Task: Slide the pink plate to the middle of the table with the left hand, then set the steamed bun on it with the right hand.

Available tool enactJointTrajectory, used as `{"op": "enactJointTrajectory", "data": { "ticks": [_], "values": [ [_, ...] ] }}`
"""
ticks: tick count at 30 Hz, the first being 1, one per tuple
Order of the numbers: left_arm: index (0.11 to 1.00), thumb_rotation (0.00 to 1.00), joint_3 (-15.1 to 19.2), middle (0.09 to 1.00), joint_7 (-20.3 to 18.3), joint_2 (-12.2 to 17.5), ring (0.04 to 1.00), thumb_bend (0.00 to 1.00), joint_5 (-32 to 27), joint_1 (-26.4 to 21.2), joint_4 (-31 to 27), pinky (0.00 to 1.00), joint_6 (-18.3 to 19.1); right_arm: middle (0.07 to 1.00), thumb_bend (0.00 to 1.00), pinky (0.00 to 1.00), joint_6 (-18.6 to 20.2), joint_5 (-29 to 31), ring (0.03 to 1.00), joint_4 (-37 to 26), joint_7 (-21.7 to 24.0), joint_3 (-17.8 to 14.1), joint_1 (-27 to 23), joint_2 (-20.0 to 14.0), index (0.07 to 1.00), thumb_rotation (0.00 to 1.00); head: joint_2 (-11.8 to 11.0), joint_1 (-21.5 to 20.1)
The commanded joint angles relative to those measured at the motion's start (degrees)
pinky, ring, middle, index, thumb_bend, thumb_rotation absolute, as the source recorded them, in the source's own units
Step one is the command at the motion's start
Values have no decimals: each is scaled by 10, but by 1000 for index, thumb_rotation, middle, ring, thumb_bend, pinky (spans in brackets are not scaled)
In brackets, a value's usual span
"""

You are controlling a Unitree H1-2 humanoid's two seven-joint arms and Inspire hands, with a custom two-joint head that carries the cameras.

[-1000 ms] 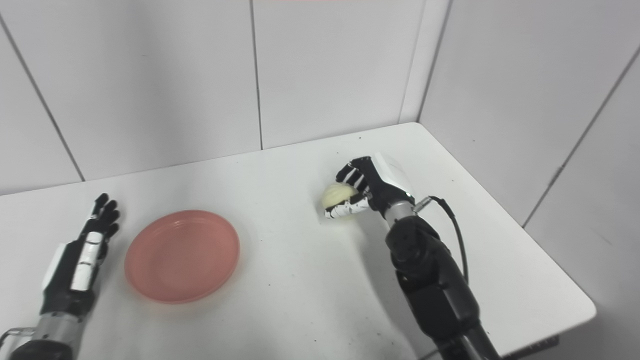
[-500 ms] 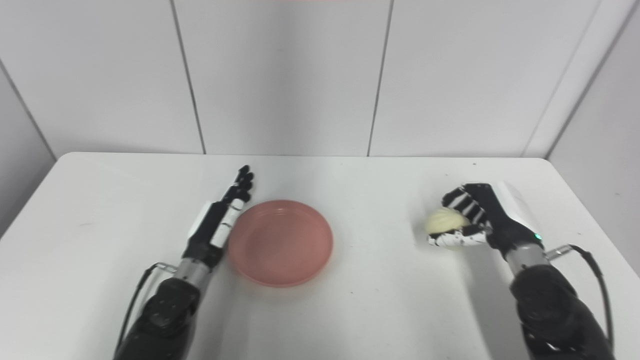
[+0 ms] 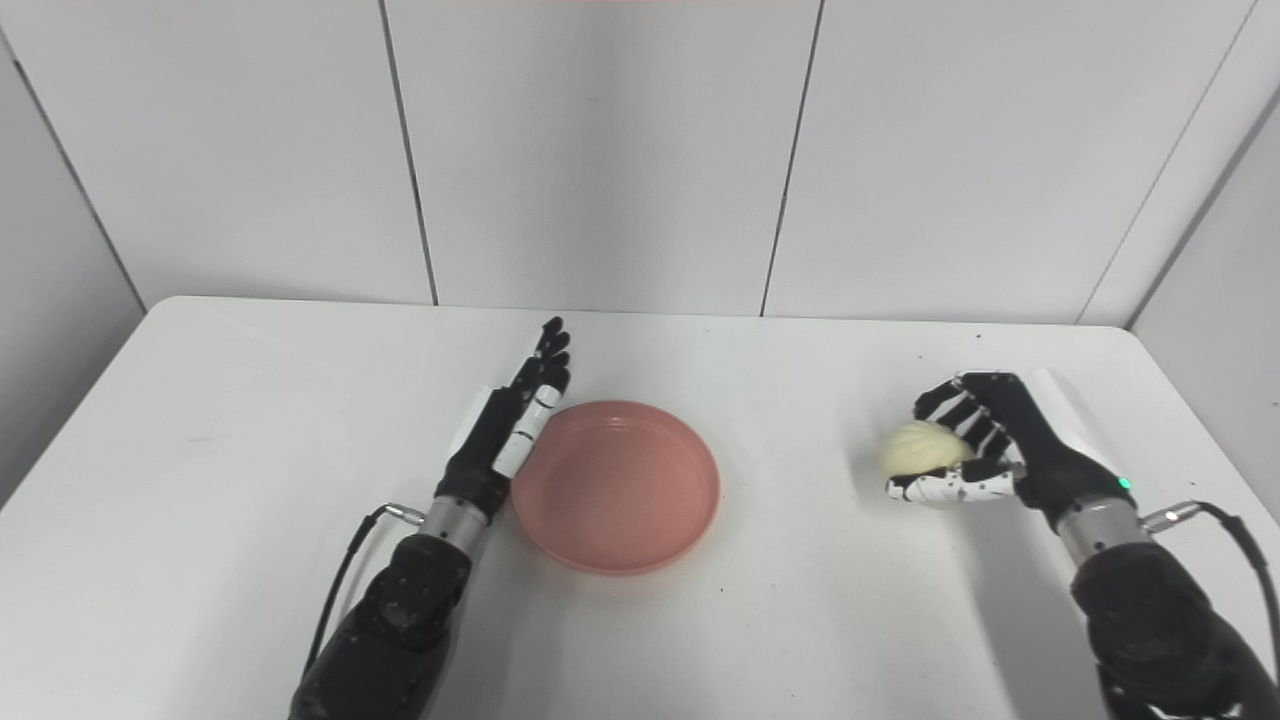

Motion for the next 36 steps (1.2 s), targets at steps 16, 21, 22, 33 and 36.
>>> {"op": "enactJointTrajectory", "data": {
  "ticks": [16,21,22,33,36],
  "values": [
    [1000,1000,-13,999,42,-34,982,685,15,1,67,931,-19,500,510,282,-77,73,389,-56,34,26,-47,13,502,0,-13,17],
    [999,1000,-11,998,39,-31,981,690,12,8,59,927,-19,511,511,308,-63,51,416,-63,46,73,-74,45,488,0,-19,2],
    [995,1000,-11,994,40,-30,977,690,13,9,57,922,-19,503,512,288,-61,45,403,-65,47,81,-78,51,494,0,-19,2],
    [997,1000,-7,994,7,-7,983,656,-8,42,2,940,-16,495,512,276,-68,-53,389,5,56,168,-119,108,501,0,-24,-60],
    [994,1000,-5,988,-1,1,980,654,-13,51,-13,949,-16,464,511,246,-66,-67,367,25,54,180,-125,124,512,0,-22,-78]
  ]
}}
